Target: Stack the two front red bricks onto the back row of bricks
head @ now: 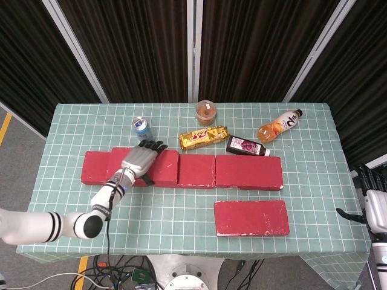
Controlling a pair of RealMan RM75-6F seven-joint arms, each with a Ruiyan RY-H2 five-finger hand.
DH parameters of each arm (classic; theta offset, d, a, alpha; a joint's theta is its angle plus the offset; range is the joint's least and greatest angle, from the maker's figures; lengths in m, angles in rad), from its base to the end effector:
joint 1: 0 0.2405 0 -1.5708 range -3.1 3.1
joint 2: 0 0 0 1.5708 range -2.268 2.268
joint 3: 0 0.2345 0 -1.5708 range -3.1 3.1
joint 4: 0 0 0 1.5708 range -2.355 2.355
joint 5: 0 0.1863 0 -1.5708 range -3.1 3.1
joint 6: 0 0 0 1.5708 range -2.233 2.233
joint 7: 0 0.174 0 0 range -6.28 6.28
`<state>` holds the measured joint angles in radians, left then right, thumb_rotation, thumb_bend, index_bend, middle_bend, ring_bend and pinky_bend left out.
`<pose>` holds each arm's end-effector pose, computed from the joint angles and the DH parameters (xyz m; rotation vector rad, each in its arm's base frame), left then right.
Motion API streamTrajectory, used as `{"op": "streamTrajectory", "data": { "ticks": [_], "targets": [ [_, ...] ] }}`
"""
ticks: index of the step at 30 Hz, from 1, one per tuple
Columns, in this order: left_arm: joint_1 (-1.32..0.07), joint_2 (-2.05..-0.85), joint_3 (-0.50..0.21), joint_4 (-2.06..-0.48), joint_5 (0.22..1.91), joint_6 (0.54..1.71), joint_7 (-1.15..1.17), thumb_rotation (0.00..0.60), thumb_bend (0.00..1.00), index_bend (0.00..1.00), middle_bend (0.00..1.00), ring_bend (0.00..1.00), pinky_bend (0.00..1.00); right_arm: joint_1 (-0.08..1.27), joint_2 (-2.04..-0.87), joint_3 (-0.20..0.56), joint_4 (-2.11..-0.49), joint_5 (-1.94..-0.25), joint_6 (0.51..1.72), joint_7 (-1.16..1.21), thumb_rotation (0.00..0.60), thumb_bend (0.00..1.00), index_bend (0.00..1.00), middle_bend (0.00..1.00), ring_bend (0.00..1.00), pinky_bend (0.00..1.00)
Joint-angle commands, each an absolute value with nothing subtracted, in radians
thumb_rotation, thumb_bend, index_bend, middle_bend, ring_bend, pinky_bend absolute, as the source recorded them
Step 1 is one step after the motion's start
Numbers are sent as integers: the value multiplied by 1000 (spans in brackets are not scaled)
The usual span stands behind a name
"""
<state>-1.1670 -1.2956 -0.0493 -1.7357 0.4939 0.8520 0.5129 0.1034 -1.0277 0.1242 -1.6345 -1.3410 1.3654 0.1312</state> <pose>-0.0750 0.3730 0.0212 -1.9943 -1.0282 -0.6387 -0.3044 -0.2249 0.2019 1.2410 -1.0360 0.8896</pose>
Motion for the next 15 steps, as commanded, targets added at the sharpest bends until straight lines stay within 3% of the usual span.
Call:
{"op": "streamTrajectory", "data": {
  "ticks": [1, 15],
  "targets": [
    [-1171, -1294, -26, -1749, 468, 887, 561, 600, 0, 0, 0, 0, 0, 104, -1028, 124, -1634, -1339, 1364, 131, 600, 0, 0, 0, 0, 0],
    [-1162, -1243, -26, -1821, 437, 905, 577, 600, 0, 0, 0, 0, 0, 105, -1027, 128, -1636, -1335, 1362, 134, 600, 0, 0, 0, 0, 0]
  ]
}}
